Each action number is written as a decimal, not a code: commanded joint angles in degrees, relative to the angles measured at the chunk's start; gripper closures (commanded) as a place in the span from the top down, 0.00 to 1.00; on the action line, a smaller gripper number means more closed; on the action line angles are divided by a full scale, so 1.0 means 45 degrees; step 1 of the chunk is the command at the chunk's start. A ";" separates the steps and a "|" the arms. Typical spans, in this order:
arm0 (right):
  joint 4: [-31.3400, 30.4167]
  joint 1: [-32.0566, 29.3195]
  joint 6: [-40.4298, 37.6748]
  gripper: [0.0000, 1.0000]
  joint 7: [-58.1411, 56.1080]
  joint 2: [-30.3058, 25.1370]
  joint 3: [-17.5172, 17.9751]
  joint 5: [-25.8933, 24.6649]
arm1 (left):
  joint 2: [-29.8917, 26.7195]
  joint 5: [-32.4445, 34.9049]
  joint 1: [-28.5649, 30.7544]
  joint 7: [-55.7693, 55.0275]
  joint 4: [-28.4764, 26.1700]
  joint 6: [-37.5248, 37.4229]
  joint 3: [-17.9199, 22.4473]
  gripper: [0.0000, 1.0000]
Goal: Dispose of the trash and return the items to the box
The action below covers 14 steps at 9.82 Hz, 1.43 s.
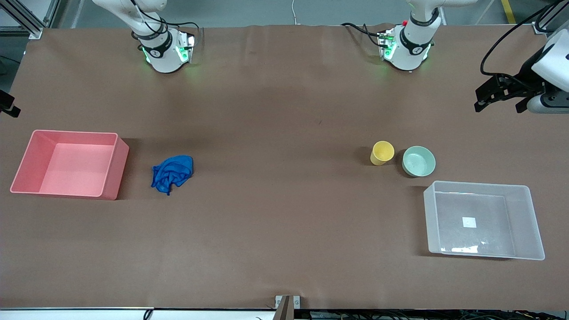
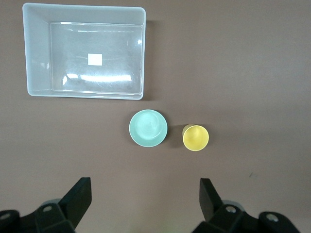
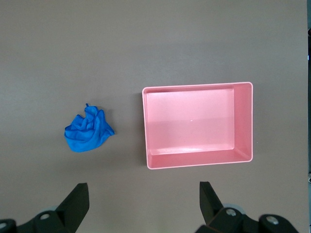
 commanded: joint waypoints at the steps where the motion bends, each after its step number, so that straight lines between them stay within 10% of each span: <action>1: -0.0020 -0.0147 -0.0034 1.00 -0.0135 -0.0042 0.0105 0.0108 | -0.0196 0.0271 0.0040 -0.0117 -0.0635 0.0125 -0.0054 0.99; 7: -0.1068 0.0512 0.0121 1.00 0.0040 -0.0100 0.0202 0.0127 | -0.0196 0.0271 -0.0019 0.0156 -0.1469 0.0589 0.0899 0.97; 14: -0.7301 0.2992 0.9680 1.00 0.1203 0.3426 0.0202 0.0127 | -0.0295 0.0251 0.0020 0.1328 -0.9999 0.9660 0.1996 1.00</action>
